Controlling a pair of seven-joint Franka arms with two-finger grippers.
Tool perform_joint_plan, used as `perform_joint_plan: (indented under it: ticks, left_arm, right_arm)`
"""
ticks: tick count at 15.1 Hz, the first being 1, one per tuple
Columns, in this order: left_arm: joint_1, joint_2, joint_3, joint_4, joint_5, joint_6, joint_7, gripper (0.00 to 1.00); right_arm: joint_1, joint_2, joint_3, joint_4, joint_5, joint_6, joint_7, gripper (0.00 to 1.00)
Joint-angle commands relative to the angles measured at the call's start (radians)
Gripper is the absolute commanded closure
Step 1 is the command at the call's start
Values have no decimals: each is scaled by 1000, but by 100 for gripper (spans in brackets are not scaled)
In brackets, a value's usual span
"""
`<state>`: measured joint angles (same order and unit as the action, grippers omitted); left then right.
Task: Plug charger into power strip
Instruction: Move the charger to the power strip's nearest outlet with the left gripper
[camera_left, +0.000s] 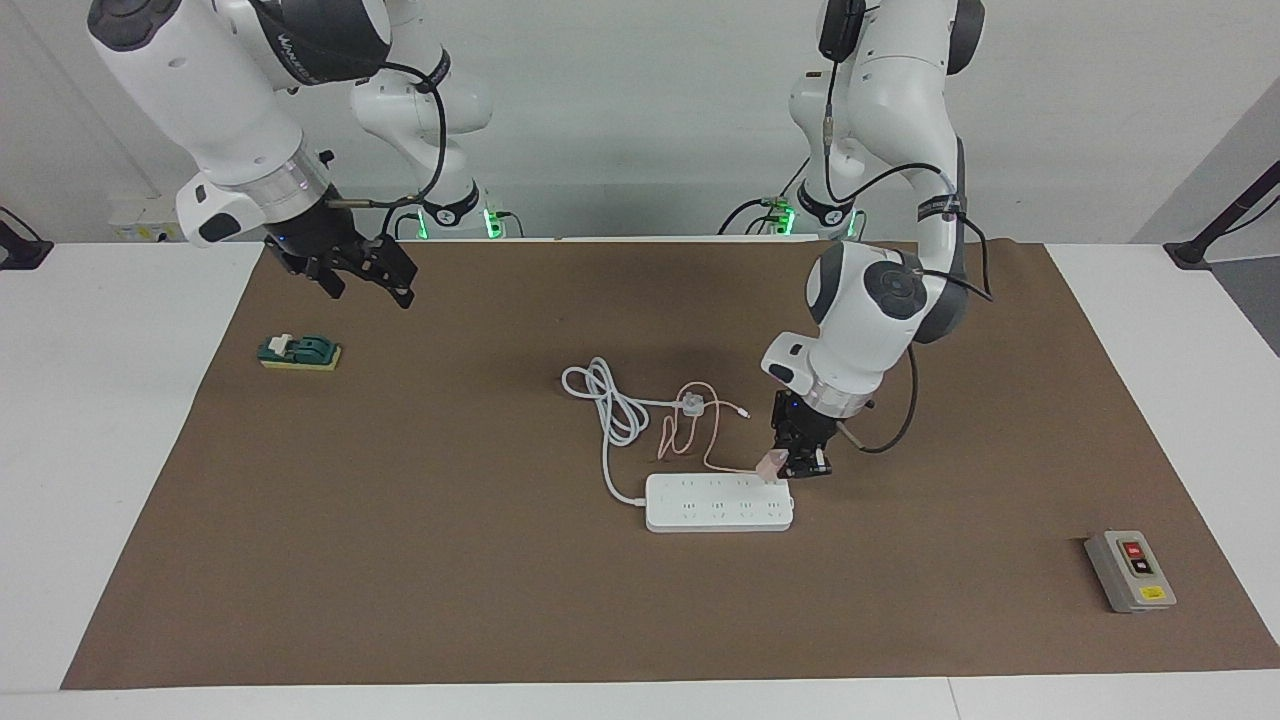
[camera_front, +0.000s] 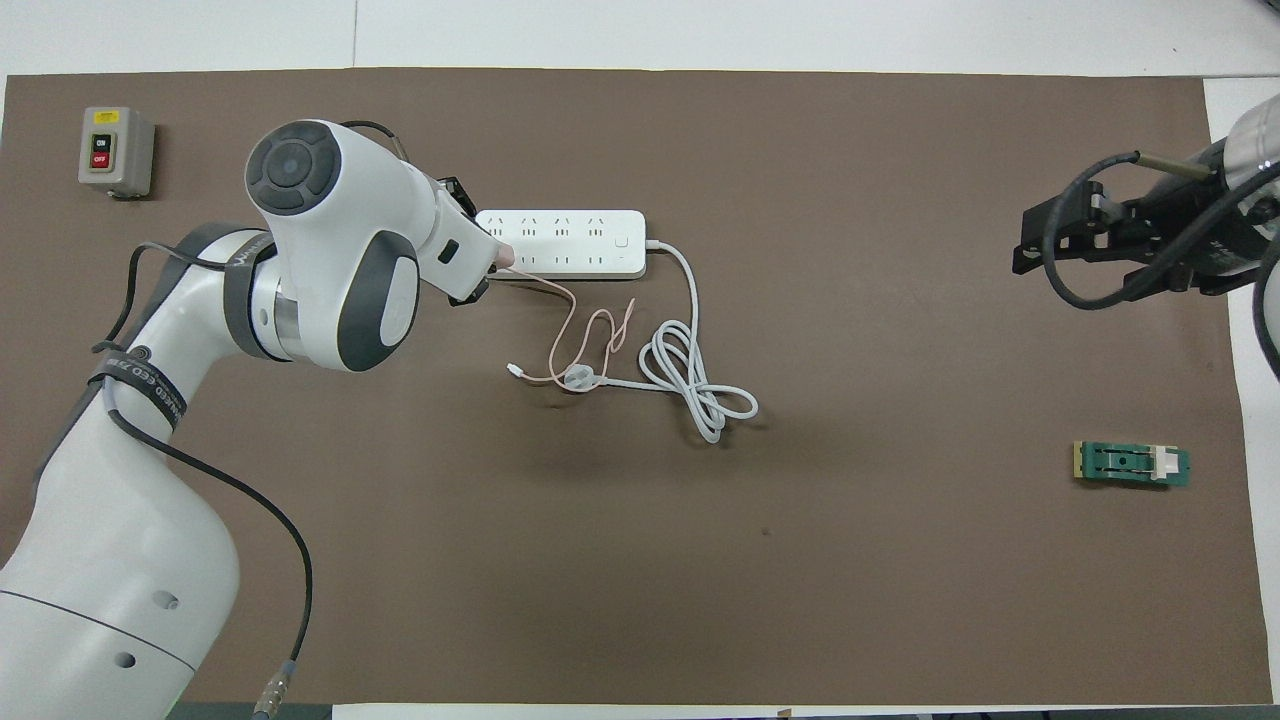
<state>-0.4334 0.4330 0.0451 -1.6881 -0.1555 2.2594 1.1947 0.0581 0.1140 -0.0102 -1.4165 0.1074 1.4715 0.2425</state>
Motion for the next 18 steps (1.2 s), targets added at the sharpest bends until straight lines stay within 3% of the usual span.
perform_joint_plan:
  ticks: [1, 7, 18]
  left_arm:
    - [-21, -26, 16, -33, 68, -15, -41, 100]
    - [-31, -34, 18, -41, 154, -76, -121, 100]
    - [-15, -27, 16, -41, 154, 35, -173, 100]
  right_arm:
    - [-24, -68, 9, -53, -34, -23, -142, 0]
    - [-29, -186, 22, -222, -146, -23, -206, 0]
    - [-43, -177, 23, -209, -143, 20, -235, 0]
